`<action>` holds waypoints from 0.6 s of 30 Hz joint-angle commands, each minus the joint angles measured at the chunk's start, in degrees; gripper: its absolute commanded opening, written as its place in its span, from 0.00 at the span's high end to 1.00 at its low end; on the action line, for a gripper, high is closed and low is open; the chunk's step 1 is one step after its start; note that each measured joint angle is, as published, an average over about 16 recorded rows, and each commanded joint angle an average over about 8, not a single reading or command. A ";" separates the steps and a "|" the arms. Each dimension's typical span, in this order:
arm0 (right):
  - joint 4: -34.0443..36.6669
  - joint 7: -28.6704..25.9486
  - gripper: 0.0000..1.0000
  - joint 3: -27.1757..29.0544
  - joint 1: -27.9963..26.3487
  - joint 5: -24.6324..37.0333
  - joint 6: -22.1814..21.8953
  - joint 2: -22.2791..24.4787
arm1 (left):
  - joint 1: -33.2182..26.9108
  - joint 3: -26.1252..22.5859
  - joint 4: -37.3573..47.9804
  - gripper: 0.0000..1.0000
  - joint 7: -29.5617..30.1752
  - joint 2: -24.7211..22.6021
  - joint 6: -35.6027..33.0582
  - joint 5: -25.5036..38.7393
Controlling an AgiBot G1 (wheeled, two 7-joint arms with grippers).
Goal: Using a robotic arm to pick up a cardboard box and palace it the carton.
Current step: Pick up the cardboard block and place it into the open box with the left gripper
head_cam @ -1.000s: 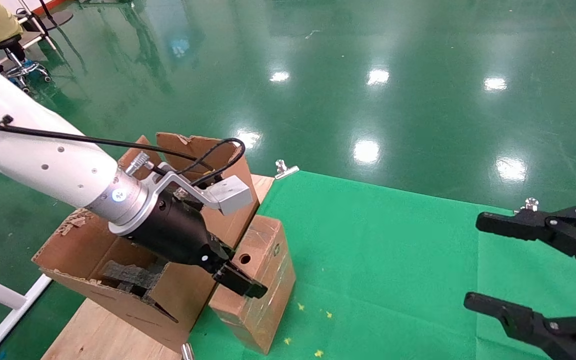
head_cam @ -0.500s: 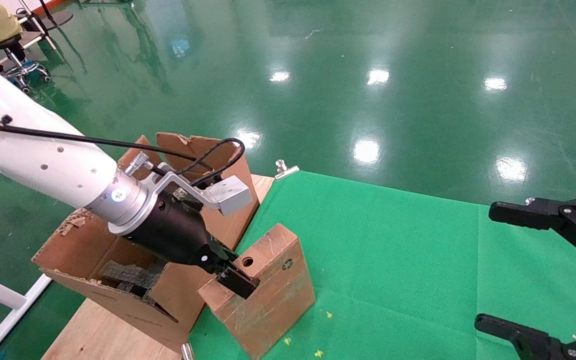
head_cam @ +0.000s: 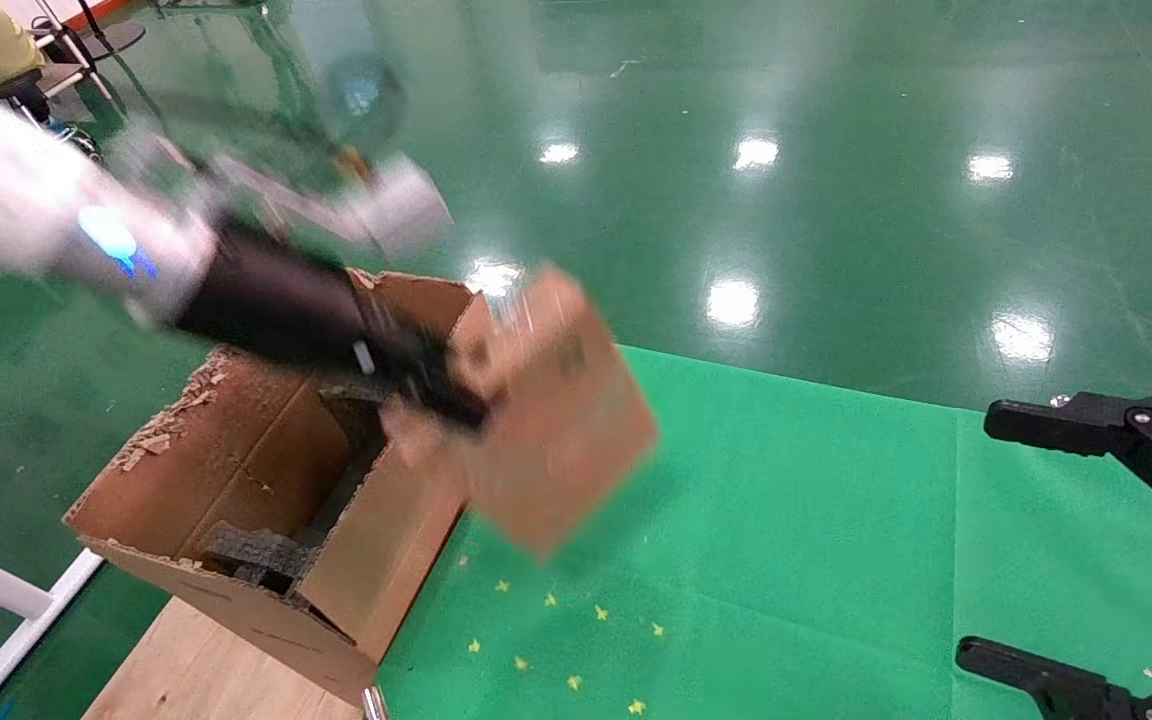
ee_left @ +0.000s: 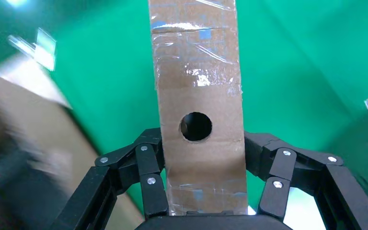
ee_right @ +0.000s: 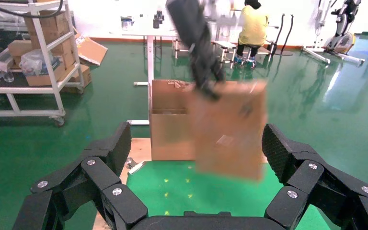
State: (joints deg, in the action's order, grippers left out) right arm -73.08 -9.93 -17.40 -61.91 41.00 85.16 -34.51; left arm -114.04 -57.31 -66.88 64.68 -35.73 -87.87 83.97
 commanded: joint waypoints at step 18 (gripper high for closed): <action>0.00 0.02 0.00 -0.05 -0.01 -0.03 -0.02 0.02 | -13.71 0.76 36.36 1.00 -25.49 4.32 3.16 13.10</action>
State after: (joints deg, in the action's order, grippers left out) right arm -73.08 -9.91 -17.45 -61.92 40.97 85.15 -34.49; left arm -127.49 -56.61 -31.14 39.63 -31.80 -84.77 96.91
